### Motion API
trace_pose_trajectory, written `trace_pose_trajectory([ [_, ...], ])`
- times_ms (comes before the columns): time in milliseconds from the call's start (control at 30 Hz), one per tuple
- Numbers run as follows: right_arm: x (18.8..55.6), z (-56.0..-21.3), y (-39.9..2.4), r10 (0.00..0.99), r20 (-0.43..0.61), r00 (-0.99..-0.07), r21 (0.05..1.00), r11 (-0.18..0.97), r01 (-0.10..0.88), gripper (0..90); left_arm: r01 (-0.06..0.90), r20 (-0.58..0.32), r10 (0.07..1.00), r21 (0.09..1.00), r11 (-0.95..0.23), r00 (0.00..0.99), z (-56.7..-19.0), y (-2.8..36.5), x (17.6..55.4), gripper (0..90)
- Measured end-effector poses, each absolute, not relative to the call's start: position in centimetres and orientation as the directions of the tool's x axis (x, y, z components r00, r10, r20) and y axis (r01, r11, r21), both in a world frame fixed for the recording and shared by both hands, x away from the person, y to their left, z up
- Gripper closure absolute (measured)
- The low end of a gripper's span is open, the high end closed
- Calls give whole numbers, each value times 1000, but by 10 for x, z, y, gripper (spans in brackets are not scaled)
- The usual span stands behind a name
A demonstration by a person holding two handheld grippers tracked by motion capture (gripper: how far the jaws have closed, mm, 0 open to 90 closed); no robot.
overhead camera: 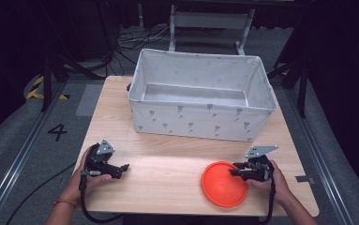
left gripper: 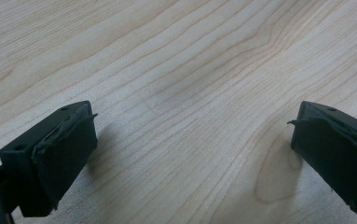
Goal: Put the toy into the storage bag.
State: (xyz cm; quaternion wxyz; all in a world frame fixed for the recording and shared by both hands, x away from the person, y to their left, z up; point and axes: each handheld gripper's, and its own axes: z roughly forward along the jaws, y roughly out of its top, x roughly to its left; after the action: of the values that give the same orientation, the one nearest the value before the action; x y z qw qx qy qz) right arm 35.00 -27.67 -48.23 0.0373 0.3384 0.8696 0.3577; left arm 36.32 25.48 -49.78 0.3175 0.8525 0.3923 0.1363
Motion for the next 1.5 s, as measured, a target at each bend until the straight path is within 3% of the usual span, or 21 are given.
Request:
trace_pose_trajectory([
  [100, 353, -477, -282, 597, 209, -774, 650, 507, 566, 736, 582, -15, 756, 649, -490, 654, -498, 255, 363, 5],
  [367, 349, -441, -280, 536, 151, -831, 692, 543, 476, 814, 579, -10, 755, 649, -494, 656, -498, 255, 364, 5],
  [1200, 338, -362, -257, 469, -139, -872, 622, 726, 292, 822, 584, -19, 757, 648, -488, 654, -498, 255, 363, 5],
  [1500, 336, -350, -249, 436, -201, -877, 568, 781, 259, 823, 583, -17, 756, 648, -490, 654, -498, 255, 363, 5],
])
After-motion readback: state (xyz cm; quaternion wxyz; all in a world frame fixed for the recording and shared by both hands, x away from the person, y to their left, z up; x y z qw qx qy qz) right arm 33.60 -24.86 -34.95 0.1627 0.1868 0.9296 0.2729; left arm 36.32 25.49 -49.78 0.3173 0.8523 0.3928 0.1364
